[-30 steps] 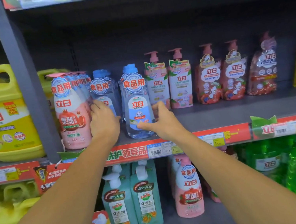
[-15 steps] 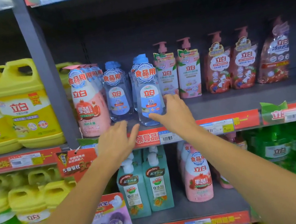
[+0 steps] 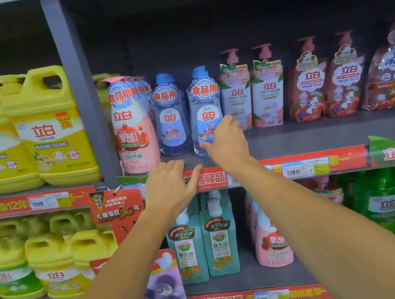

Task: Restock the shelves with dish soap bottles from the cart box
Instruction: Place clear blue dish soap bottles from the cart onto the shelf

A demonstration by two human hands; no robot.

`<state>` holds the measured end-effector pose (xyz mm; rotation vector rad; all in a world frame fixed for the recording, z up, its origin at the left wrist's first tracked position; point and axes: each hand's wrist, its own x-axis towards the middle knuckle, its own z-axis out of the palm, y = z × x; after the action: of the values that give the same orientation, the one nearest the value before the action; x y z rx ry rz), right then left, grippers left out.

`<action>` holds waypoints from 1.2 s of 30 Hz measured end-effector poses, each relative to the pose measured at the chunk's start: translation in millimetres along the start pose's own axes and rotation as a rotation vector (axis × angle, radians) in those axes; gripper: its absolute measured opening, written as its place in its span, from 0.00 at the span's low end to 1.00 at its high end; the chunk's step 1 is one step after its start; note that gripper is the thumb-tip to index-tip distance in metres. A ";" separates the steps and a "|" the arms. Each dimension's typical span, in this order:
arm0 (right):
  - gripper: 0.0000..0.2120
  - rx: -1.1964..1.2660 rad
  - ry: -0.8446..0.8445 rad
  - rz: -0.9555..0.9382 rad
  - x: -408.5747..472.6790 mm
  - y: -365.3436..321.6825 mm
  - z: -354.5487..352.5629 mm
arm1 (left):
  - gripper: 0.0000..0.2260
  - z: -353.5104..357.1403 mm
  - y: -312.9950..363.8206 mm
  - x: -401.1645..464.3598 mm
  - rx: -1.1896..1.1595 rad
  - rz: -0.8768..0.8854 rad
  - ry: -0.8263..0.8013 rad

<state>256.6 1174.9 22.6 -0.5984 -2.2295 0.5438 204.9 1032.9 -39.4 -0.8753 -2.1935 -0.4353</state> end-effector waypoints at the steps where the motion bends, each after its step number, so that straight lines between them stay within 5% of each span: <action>1: 0.33 0.007 -0.008 0.007 3.5 -0.6 2.2 | 0.29 -0.4 -0.2 0.0 -0.003 0.001 0.003; 22: 0.35 -0.103 -0.068 0.074 33.5 -1.5 21.8 | 0.22 2.8 -4.9 0.2 -0.010 0.035 0.041; 28: 0.43 -0.346 -0.303 0.127 18.4 -4.1 22.6 | 0.24 0.8 -3.3 1.5 -0.011 0.040 0.027; 36: 0.38 -0.410 -0.357 -0.101 -29.1 12.3 5.8 | 0.22 1.3 -8.1 -0.5 0.043 0.143 0.011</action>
<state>273.0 1167.2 -3.8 -0.6248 -2.7237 0.1436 198.8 1027.5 -41.0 -0.9963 -2.1057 -0.3214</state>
